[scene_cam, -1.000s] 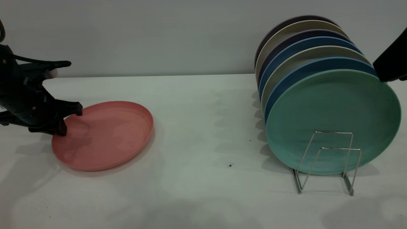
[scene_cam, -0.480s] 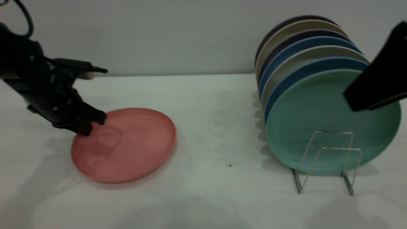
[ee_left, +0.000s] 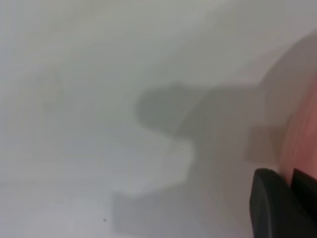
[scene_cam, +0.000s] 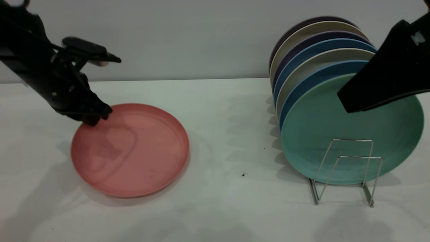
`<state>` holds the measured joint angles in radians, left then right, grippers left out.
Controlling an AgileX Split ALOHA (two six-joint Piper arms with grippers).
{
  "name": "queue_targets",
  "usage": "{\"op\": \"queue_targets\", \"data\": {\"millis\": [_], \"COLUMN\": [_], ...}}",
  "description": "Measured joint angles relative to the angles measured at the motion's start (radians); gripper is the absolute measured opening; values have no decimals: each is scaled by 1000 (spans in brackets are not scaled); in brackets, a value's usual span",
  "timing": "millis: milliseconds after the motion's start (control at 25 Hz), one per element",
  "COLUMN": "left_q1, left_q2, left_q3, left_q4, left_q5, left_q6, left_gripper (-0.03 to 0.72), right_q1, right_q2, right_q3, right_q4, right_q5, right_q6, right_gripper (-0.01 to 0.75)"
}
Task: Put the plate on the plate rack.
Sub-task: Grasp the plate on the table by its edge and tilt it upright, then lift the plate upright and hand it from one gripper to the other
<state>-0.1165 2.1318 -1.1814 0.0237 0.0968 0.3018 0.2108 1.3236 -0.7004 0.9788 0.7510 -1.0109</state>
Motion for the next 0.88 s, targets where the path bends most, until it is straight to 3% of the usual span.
{"op": "queue_targets", "data": {"millis": [280, 600, 880], "left_q1": [-4, -56, -114], "left_q2": [-116, -238, -292], "left_q3": [66, 154, 207], "left_q4": [2, 6, 6], "left_q5": [32, 31, 55], "left_q6": [150, 223, 230], "left_gripper": [15, 14, 14], "right_q1": [0, 5, 100], "right_q2": [0, 53, 148], "right_q3": [0, -54, -130], "right_q4": [51, 55, 46], "right_q5": [14, 72, 82], "right_q6": [-97, -132, -178], "right_gripper": [297, 297, 297]}}
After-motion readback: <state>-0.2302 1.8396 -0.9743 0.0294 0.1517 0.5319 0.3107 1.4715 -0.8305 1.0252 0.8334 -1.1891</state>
